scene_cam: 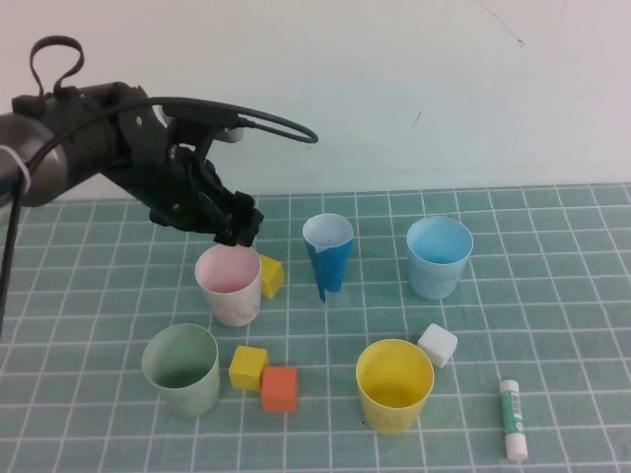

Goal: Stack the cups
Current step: Pick up the pink cup

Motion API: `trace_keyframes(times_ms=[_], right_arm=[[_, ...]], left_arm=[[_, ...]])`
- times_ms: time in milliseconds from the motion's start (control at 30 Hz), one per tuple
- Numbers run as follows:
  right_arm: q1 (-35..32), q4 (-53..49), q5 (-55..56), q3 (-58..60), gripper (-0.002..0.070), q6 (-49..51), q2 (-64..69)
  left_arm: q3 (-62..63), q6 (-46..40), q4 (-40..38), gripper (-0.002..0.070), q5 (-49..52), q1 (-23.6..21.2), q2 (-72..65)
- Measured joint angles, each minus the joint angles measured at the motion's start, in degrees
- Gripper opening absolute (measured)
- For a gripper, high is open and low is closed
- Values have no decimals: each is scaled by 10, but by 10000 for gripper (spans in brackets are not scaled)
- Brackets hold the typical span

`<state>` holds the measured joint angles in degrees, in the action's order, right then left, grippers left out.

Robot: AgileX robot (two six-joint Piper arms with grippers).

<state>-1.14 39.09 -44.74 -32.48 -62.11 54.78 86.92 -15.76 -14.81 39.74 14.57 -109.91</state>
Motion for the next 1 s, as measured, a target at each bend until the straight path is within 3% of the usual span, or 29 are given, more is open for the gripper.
trace_keyframes(times_ms=[200,400,533,700,767,1000], right_arm=[[0,2,0,0,-3,0,0],[0,3,0,0,-3,-4,0],[0,4,0,0,-3,-4,0],[0,4,0,0,-3,-4,0],[0,4,0,0,-3,-4,0],[0,4,1,0,-3,-8,0]], left_arm=[[5,57,81,511,-1,-1,-32],[5,72,103,477,-2,-1,-68],[5,73,105,363,-10,-1,-79],[5,73,105,111,-22,-1,-82],[5,73,105,51,-23,-1,-83],[21,68,118,12,-4,-1,-65]])
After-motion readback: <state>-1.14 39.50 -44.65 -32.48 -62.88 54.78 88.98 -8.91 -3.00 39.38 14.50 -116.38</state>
